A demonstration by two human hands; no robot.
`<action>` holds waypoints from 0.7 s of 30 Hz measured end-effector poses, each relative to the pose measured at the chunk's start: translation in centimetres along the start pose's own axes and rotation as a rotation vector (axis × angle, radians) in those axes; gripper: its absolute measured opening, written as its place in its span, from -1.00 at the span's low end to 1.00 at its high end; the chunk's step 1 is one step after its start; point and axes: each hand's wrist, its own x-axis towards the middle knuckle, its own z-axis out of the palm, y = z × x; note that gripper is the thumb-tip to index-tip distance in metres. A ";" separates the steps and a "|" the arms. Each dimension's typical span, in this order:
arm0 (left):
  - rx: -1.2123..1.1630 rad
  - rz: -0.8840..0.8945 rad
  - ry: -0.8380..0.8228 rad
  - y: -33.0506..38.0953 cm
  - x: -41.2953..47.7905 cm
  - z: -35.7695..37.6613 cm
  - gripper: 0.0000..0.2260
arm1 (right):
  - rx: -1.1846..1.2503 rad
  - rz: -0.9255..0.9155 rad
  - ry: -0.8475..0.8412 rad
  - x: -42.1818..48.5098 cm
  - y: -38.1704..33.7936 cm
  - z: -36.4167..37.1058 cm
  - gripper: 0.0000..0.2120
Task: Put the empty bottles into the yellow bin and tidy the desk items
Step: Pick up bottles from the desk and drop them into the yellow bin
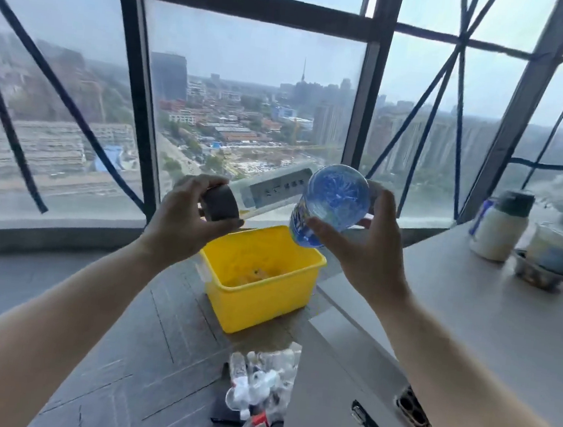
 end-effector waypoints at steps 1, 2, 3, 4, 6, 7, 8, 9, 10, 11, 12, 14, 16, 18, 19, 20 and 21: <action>0.010 0.010 0.008 -0.6 0.7 -0.3 -0.40 | 0.001 -0.010 0.002 0.7 0.3 0.8 -0.30; 0.021 0.020 0.014 -1.2 1.5 -0.5 -0.41 | 0.002 -0.020 0.006 1.6 0.6 1.6 -0.29; 0.029 0.029 0.021 -1.8 2.3 -0.7 -0.41 | 0.002 -0.031 0.010 2.4 0.9 2.3 -0.28; 0.032 0.036 0.030 -2.3 3.2 -0.9 -0.40 | -0.002 -0.044 0.016 3.3 1.1 2.9 -0.27; 0.037 0.055 0.046 -3.3 5.1 -1.0 -0.39 | -0.010 -0.074 0.028 5.3 1.8 4.1 -0.24; 0.045 0.064 0.052 -3.8 6.0 -1.0 -0.39 | -0.008 -0.084 0.034 6.2 2.2 4.6 -0.23; 0.049 0.069 0.055 -4.4 7.0 -0.8 -0.39 | -0.004 -0.092 0.040 7.1 2.6 5.1 -0.23; 0.056 0.071 0.055 -4.9 8.0 -0.6 -0.39 | 0.001 -0.099 0.046 7.9 3.1 5.6 -0.24; 0.062 0.073 0.053 -5.4 9.0 -0.4 -0.39 | -0.001 -0.108 0.053 8.8 3.6 6.1 -0.25; 0.066 0.079 0.052 -6.0 10.1 -0.1 -0.39 | -0.009 -0.118 0.060 9.6 4.2 6.7 -0.26; 0.063 0.083 0.054 -6.5 11.2 0.2 -0.39 | -0.020 -0.127 0.067 10.6 4.8 7.2 -0.26; 0.048 0.083 0.063 -7.7 13.4 0.9 -0.39 | -0.026 -0.137 0.077 12.4 6.1 8.3 -0.26; 0.047 0.090 0.073 -9.0 15.8 1.8 -0.39 | -0.010 -0.149 0.090 14.3 7.4 9.4 -0.26; 0.042 0.105 0.093 -10.4 18.6 3.0 -0.39 | -0.009 -0.157 0.114 16.4 9.2 11.0 -0.25; 0.047 0.110 0.092 -11.3 20.1 3.7 -0.38 | -0.024 -0.152 0.110 17.5 10.7 12.0 -0.24; 0.093 0.099 0.064 -12.4 21.6 4.7 -0.34 | -0.066 -0.127 0.074 18.5 12.6 13.2 -0.21; 0.210 0.054 -0.015 -13.7 23.1 5.6 -0.28 | -0.134 -0.065 0.001 19.6 14.8 14.4 -0.17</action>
